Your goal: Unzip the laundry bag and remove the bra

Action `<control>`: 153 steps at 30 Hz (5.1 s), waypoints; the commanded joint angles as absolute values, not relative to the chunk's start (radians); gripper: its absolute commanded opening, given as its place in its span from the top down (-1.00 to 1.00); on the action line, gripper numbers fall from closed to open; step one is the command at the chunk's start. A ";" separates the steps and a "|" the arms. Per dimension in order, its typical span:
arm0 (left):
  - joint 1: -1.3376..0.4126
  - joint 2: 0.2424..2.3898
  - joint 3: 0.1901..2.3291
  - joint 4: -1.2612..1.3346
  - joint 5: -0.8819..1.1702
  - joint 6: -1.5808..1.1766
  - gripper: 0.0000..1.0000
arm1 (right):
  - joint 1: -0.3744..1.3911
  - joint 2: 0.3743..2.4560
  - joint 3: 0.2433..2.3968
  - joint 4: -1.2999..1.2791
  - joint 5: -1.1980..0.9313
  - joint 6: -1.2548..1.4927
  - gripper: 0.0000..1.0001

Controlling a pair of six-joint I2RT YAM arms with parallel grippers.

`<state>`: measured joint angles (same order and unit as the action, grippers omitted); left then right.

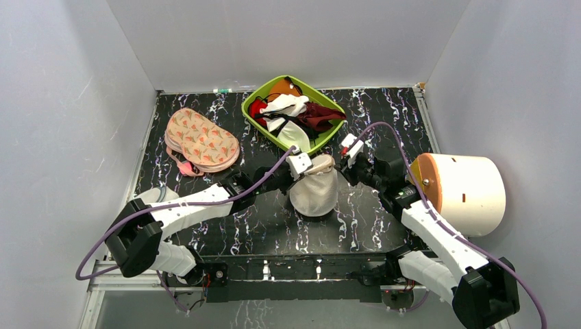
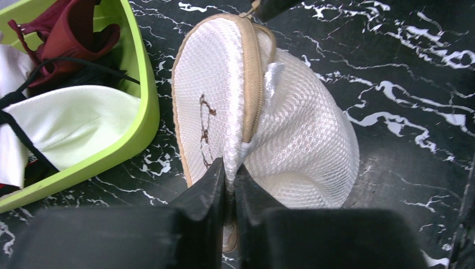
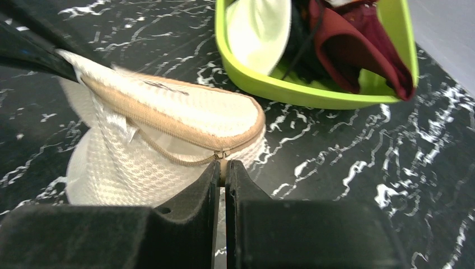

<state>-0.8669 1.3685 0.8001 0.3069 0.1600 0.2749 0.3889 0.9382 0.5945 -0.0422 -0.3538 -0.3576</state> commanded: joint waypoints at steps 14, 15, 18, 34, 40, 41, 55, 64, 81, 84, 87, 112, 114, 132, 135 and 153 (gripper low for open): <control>-0.869 1.421 1.014 0.019 0.243 -0.374 -0.67 | 0.374 0.923 0.622 0.043 -0.668 -0.255 1.00; -0.874 1.430 1.034 -0.011 0.230 -0.411 -0.65 | 0.374 0.926 0.620 0.056 -0.680 -0.240 1.00; -0.900 1.462 1.143 -0.157 0.152 -0.443 -0.67 | 0.374 0.941 0.620 0.081 -0.696 -0.214 1.00; -0.917 1.468 1.270 -0.319 0.067 -0.454 -0.80 | 0.376 0.945 0.646 0.087 -0.714 -0.169 1.00; -0.933 1.535 1.311 -0.308 0.079 -0.532 -0.90 | 0.377 0.928 0.653 0.055 -0.734 -0.161 1.00; -0.935 1.543 1.316 -0.311 0.083 -0.543 -0.88 | 0.376 0.925 0.652 0.053 -0.735 -0.158 1.00; -0.941 1.516 1.295 -0.478 0.005 -0.412 0.62 | 0.376 0.926 0.632 0.059 -0.657 -0.137 1.00; -0.941 1.474 1.278 -0.520 -0.060 -0.326 0.86 | 0.377 0.966 0.608 0.103 -0.518 -0.002 1.00; -0.941 1.401 1.223 -0.475 -0.049 -0.295 1.00 | 0.376 0.963 0.602 0.053 -0.266 0.271 1.00; -0.941 1.396 1.222 -0.487 -0.052 -0.272 1.00 | 0.376 0.954 0.579 0.078 -0.272 0.257 1.00; -0.941 1.388 1.219 -0.486 -0.047 -0.246 1.00 | 0.374 0.956 0.565 0.098 -0.222 0.240 1.00; -0.942 1.262 1.169 -0.451 -0.029 -0.200 -0.07 | 0.356 1.003 0.531 0.387 -0.575 0.147 1.00; -0.941 1.280 1.204 -0.438 0.010 -0.236 -0.25 | 0.356 0.995 0.539 0.383 -0.601 0.142 1.00; -0.941 1.559 1.412 -0.393 0.011 -0.343 0.02 | 0.390 0.942 0.543 0.409 -0.665 0.238 1.00; -0.941 1.580 1.432 -0.437 -0.035 -0.317 0.41 | 0.392 0.933 0.540 0.403 -0.660 0.243 1.00; -0.941 1.300 1.292 -0.499 -0.107 -0.174 1.00 | 0.386 1.040 0.590 0.290 -0.408 0.199 1.00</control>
<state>-0.9447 1.4284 1.3224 -0.4591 -0.0711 -0.2169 0.4046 0.9955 0.5404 0.2886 -0.5251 0.2161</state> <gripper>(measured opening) 0.074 0.042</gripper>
